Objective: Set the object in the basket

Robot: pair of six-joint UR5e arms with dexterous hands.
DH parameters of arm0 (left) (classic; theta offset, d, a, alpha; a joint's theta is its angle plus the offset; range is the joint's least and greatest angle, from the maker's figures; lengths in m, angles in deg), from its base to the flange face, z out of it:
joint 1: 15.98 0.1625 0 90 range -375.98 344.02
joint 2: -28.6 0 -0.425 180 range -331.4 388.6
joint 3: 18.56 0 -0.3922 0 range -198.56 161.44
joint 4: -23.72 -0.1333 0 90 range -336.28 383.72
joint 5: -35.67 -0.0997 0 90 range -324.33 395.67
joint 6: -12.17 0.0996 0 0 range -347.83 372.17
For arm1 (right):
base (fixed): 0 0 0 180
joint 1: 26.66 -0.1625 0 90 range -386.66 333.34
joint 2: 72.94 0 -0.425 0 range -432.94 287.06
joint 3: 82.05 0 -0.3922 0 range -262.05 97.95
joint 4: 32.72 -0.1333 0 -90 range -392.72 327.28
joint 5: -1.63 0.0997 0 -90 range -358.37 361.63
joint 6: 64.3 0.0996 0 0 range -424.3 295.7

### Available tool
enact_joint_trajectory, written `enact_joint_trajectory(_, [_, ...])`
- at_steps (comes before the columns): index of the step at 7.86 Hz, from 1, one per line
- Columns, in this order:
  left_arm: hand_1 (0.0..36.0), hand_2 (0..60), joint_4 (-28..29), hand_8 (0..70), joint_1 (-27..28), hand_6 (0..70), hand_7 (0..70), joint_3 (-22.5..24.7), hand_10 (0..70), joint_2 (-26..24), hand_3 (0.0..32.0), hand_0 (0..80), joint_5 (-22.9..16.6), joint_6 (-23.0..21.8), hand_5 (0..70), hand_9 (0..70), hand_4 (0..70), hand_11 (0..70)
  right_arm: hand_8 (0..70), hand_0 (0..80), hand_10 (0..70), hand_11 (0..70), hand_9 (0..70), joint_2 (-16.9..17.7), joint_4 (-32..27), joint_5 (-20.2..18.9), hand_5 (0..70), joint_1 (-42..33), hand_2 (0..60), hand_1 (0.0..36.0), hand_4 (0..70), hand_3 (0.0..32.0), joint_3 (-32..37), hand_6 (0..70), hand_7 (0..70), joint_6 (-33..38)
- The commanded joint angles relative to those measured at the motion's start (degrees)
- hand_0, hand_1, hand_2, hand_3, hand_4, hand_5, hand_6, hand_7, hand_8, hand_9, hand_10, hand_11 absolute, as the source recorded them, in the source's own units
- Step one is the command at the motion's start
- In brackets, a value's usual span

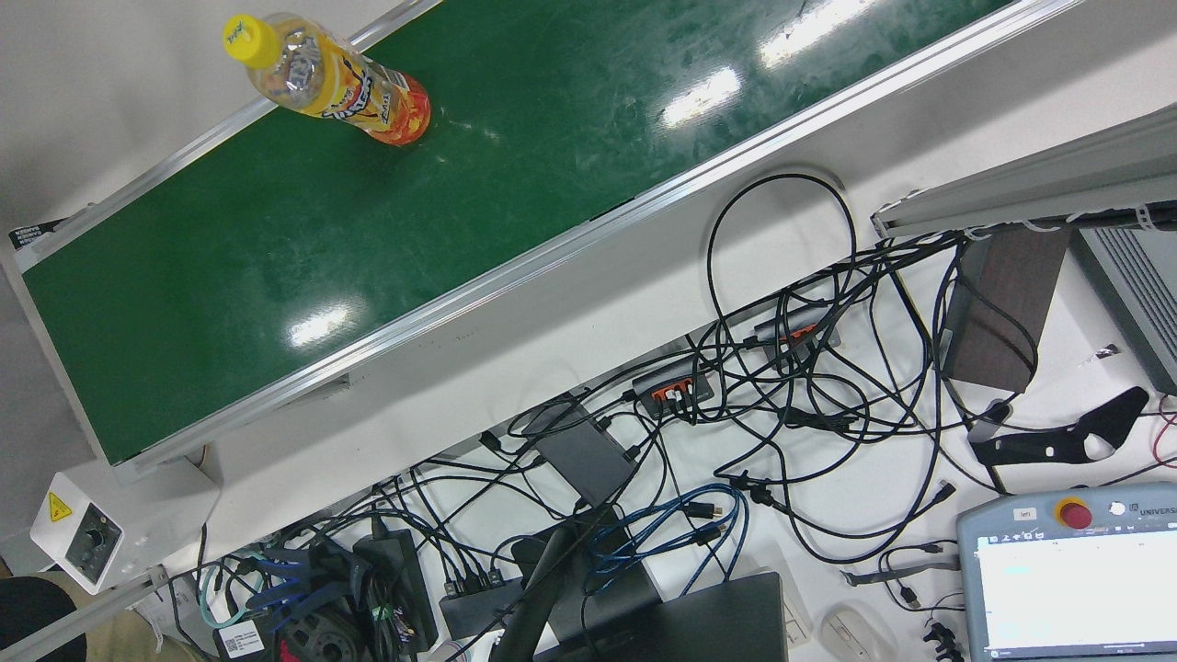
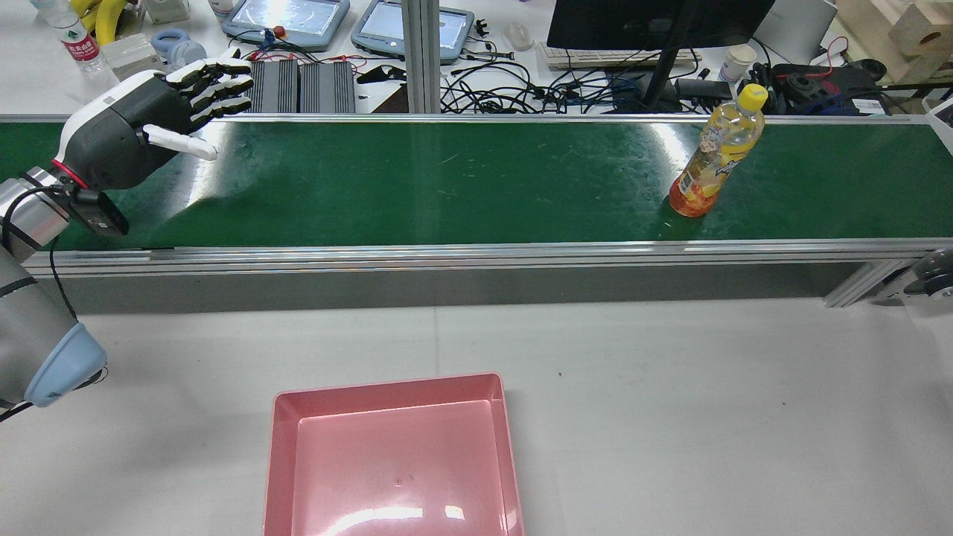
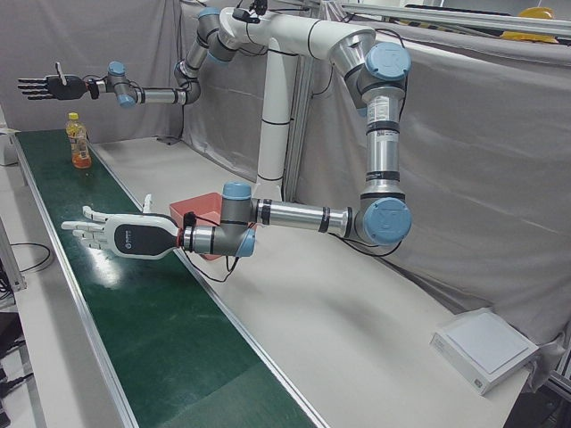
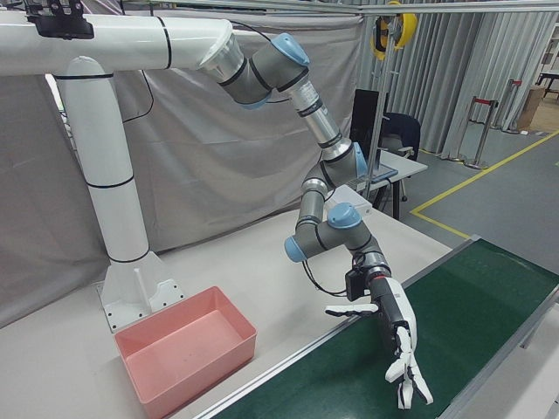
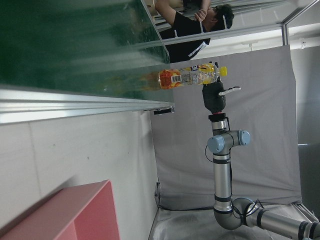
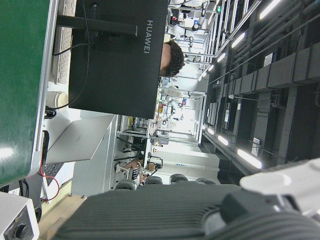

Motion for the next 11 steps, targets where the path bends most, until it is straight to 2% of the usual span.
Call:
enact_joint_trajectory(1, [15.3, 0.0, 0.0, 11.1, 0.0, 1.6, 1.6, 0.0, 8.6, 0.0, 2.8, 54.2, 0.0, 0.0, 26.1, 11.6, 13.1, 14.2, 0.0, 0.0, 0.0, 0.0, 0.0, 0.0, 0.0, 0.0, 0.0, 0.0, 0.0, 0.0, 0.0, 0.0, 0.0, 0.0, 0.0, -0.1])
enact_joint_trajectory(10, [15.4, 0.0, -0.5, 10.7, -0.1, 1.8, 1.6, 1.5, 8.8, 0.0, 2.4, 54.7, 0.0, 0.0, 26.0, 11.2, 13.7, 14.4, 0.0, 0.0, 0.0, 0.0, 0.0, 0.0, 0.0, 0.0, 0.0, 0.0, 0.0, 0.0, 0.0, 0.0, -0.1, 0.0, 0.0, -0.1])
enact_joint_trajectory(11, [16.3, 0.0, -0.7, 10.3, 0.1, 1.6, 1.6, 1.5, 8.6, 0.1, 2.6, 55.3, 0.0, 0.1, 25.4, 10.8, 13.8, 14.2, 0.0, 0.0, 0.0, 0.0, 0.0, 0.0, 0.0, 0.0, 0.0, 0.0, 0.0, 0.0, 0.0, 0.0, -0.1, 0.0, 0.0, -0.1])
